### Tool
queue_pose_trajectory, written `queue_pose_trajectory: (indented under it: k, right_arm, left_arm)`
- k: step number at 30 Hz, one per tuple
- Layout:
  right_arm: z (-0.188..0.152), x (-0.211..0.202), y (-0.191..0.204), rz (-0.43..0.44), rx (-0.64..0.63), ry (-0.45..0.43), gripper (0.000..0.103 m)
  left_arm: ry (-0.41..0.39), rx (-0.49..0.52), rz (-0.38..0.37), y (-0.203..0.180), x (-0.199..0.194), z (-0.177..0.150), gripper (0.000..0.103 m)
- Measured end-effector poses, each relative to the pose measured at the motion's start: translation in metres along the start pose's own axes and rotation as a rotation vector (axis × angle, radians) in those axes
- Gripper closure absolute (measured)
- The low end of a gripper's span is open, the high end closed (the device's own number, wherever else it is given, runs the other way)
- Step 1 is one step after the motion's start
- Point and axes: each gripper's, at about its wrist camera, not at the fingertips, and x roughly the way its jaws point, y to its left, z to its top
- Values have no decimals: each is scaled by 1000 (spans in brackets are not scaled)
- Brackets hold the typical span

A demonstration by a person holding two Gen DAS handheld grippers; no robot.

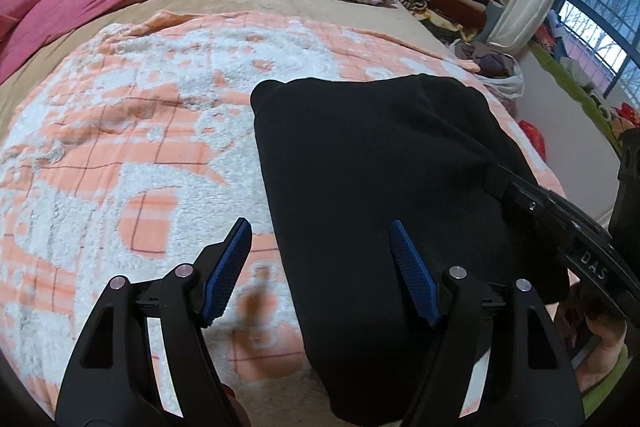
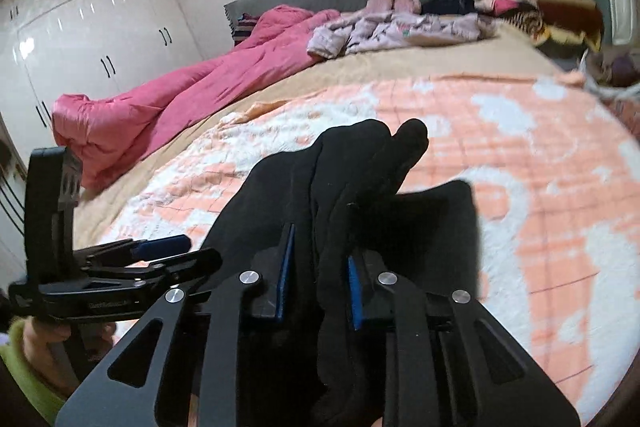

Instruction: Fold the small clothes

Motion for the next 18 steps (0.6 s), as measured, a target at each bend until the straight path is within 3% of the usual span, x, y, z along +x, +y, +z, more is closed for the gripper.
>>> queue_pose_trajectory:
  k: [6, 9, 10, 15, 16, 18]
  right_arm:
    - [-10, 4, -32, -49, 54, 60, 82]
    - [-22, 17, -51, -50, 125, 125, 71]
    - [-24, 18, -53, -54, 137, 129, 64]
    - [-30, 4, -55, -37, 176, 121, 50]
    - [-36, -3, -54, -27, 193, 134, 41]
    - [-38, -6, -53, -23, 206, 129, 39]
  left_arm:
    - [30, 28, -23, -13, 5, -6, 37]
    - [45, 44, -7, -18, 11, -11, 36]
    - [46, 45, -5, -18, 12, -11, 36]
    - [45, 47, 4, -18, 10, -15, 36]
    - [44, 50, 4, -18, 10, -15, 36]
    - [43, 57, 7, -19, 8, -17, 36]
